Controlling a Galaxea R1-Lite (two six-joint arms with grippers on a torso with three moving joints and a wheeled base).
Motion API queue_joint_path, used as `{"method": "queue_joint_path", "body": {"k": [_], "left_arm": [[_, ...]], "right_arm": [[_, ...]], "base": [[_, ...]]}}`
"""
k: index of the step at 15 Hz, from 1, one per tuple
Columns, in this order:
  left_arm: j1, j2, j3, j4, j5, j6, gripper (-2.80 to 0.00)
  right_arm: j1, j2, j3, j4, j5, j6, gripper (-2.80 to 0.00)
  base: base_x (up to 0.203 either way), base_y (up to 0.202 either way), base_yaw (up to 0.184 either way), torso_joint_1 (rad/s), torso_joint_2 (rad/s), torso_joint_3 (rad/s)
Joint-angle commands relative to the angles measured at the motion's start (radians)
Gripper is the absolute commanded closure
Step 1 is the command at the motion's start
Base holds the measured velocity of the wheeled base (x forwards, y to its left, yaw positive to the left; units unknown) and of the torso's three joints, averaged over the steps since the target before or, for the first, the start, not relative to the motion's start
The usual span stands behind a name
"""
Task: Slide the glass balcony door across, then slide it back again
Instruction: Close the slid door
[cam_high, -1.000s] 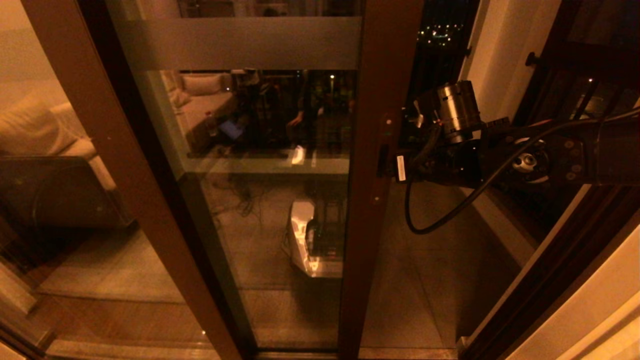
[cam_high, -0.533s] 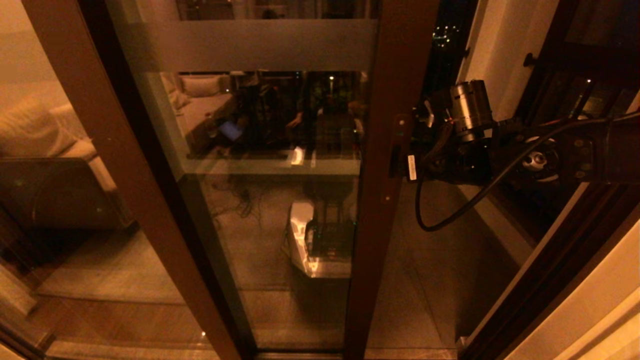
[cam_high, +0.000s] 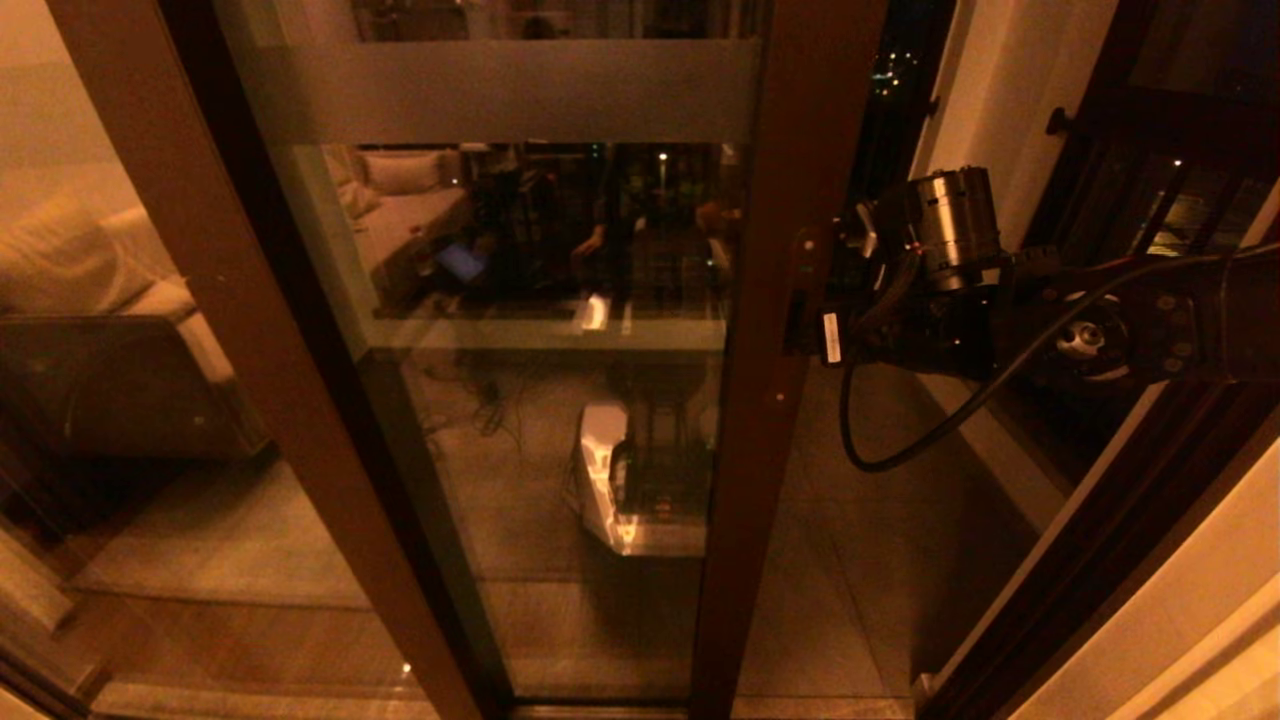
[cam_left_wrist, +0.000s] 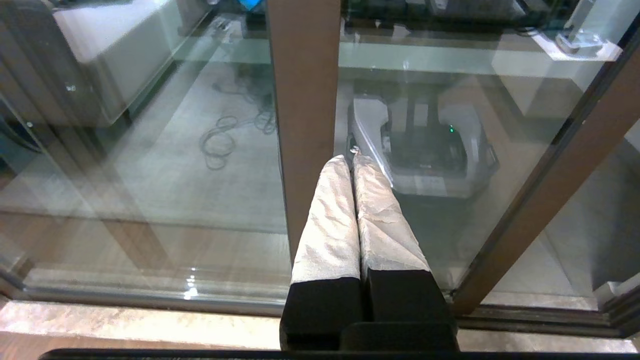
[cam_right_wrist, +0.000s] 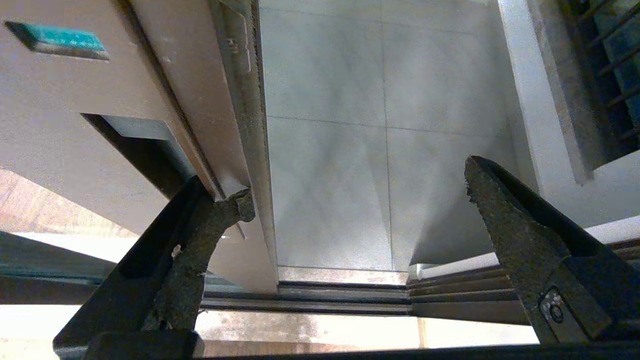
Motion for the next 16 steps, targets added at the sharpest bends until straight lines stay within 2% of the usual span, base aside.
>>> {"method": "queue_joint_path", "body": {"k": [1, 16], "left_arm": [[0.000, 0.001, 0.000, 0.001, 0.001, 0.000, 0.00], [0.000, 0.001, 0.000, 0.001, 0.001, 0.000, 0.00]], "right_arm": [[-0.006, -0.007, 0.006, -0.003, -0.009, 0.000, -2.80], [-0.056, -0.067, 0.099, -0.078, -0.007, -0.043, -2.80]], "base": [[0.000, 0.000, 0.000, 0.000, 0.00, 0.000], [0.000, 0.000, 0.000, 0.000, 0.00, 0.000]]}}
